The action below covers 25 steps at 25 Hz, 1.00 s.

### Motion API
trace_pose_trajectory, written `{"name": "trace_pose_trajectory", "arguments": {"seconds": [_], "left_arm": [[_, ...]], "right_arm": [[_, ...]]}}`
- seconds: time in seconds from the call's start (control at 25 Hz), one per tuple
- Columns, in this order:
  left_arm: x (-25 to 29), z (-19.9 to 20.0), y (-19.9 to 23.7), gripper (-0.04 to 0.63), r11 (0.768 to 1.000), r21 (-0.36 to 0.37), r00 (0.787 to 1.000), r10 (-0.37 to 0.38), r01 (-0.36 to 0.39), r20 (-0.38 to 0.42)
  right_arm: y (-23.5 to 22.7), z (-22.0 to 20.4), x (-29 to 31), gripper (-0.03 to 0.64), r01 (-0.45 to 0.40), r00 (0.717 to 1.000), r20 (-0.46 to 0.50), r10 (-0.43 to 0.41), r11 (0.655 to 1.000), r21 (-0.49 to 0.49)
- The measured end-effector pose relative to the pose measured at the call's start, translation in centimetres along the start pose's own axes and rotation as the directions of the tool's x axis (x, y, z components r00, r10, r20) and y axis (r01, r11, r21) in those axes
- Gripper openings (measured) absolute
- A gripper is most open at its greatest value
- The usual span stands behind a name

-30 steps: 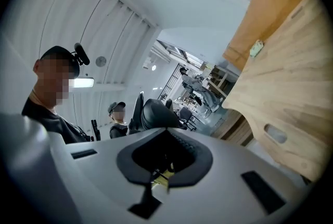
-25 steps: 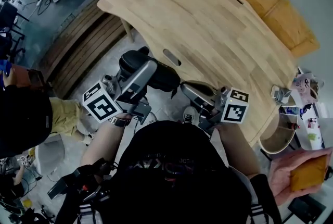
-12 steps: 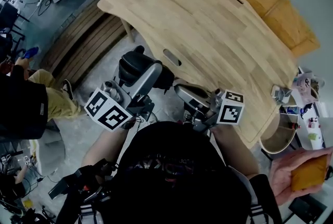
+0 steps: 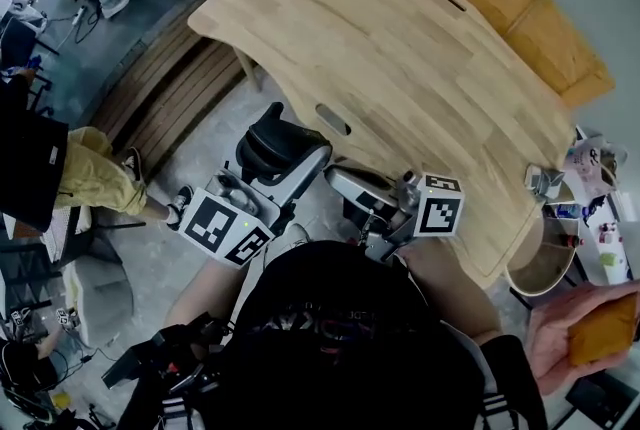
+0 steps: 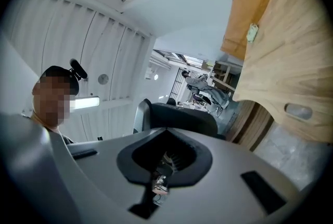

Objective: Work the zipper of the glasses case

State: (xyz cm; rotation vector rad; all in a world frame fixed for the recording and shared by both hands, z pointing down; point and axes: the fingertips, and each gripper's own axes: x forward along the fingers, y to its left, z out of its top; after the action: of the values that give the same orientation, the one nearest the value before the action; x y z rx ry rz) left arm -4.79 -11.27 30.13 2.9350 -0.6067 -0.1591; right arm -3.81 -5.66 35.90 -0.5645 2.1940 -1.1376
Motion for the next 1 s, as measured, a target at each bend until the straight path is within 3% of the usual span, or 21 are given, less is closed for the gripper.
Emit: {"name": "trace_pose_trajectory", "arguments": {"seconds": [0.16, 0.28, 0.44, 0.6, 0.84, 1.0], "left_arm": [[0.6, -1.1, -0.3, 0.356, 0.999, 0.047, 0.999, 0.001, 0.002, -0.053], [0.8, -1.4, -0.3, 0.356, 0.999, -0.012, 0.998, -0.031, 0.031, -0.063], [0.8, -1.0, -0.6, 0.362, 0.984, -0.117, 0.988, -0.144, 0.138, -0.049], [-0.1, -0.8, -0.5, 0.394, 0.971, -0.133, 0.978, -0.204, 0.198, -0.032], [-1.1, -0.5, 0.3, 0.423, 0.973, -0.132, 0.982, -0.186, 0.189, 0.033], [-2.1, -0.4, 1.6, 0.426, 0.981, -0.136, 0.989, -0.134, 0.14, 0.055]], "right_arm": [[0.5, 0.1, 0.5, 0.015, -0.032, 0.999, -0.008, 0.032, 0.999, 0.011], [0.7, 0.2, 0.6, 0.015, -0.057, 0.998, 0.0, 0.057, 0.998, 0.03], [1.3, 1.2, 0.5, 0.015, -0.145, 0.987, 0.082, 0.134, 0.981, 0.132], [1.9, 2.7, 0.0, 0.015, -0.194, 0.974, 0.151, 0.17, 0.966, 0.169], [1.8, 3.3, 0.3, 0.015, -0.205, 0.972, 0.158, 0.176, 0.96, 0.189], [2.2, 3.9, 1.4, 0.015, -0.206, 0.97, 0.168, 0.173, 0.957, 0.206]]}}
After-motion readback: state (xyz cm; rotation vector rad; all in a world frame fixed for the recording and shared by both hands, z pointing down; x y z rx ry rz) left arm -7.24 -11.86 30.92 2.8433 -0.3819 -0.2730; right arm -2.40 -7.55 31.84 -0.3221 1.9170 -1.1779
